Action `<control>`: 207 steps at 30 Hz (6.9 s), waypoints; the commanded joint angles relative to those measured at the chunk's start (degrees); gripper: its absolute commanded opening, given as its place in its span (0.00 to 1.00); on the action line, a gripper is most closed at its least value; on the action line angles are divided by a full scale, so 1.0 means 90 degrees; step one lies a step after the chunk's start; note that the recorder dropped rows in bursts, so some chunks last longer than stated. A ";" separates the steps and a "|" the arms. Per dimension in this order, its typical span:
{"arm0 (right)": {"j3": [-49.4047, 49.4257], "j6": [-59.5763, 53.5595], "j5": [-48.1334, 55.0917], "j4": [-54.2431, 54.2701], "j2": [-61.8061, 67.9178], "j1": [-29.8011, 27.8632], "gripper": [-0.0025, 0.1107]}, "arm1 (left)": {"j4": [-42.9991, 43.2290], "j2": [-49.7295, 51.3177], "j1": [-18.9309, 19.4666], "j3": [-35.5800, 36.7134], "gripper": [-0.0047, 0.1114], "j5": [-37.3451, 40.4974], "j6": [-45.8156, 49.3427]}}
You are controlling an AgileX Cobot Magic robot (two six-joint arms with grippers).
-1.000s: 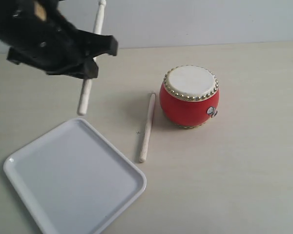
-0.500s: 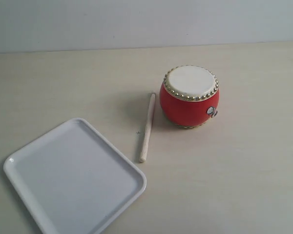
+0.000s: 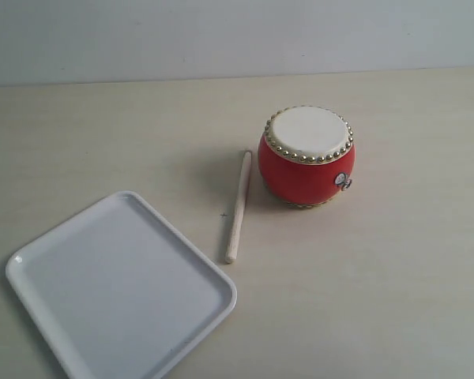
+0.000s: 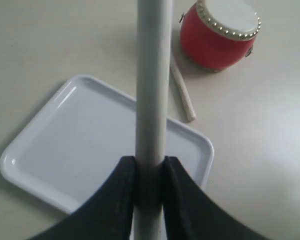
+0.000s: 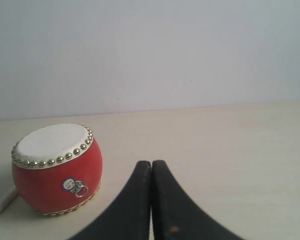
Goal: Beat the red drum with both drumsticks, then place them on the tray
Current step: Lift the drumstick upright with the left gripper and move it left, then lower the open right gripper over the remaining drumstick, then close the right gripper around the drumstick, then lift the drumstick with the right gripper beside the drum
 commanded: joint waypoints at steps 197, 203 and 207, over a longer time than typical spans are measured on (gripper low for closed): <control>-0.6591 -0.1144 0.6526 0.0058 0.8591 0.1635 0.02 | -0.1457 0.6843 -0.0725 -0.4875 0.04 0.2121 0.1749; -0.6441 -0.1340 0.6422 0.0835 0.7903 0.1690 0.02 | -0.1128 0.7042 -0.1132 -0.5061 0.04 0.1667 0.1431; -0.6441 -0.1340 0.6379 0.0771 0.8067 0.1690 0.02 | -0.0832 0.7122 -0.1044 -0.5084 0.04 0.1504 0.1443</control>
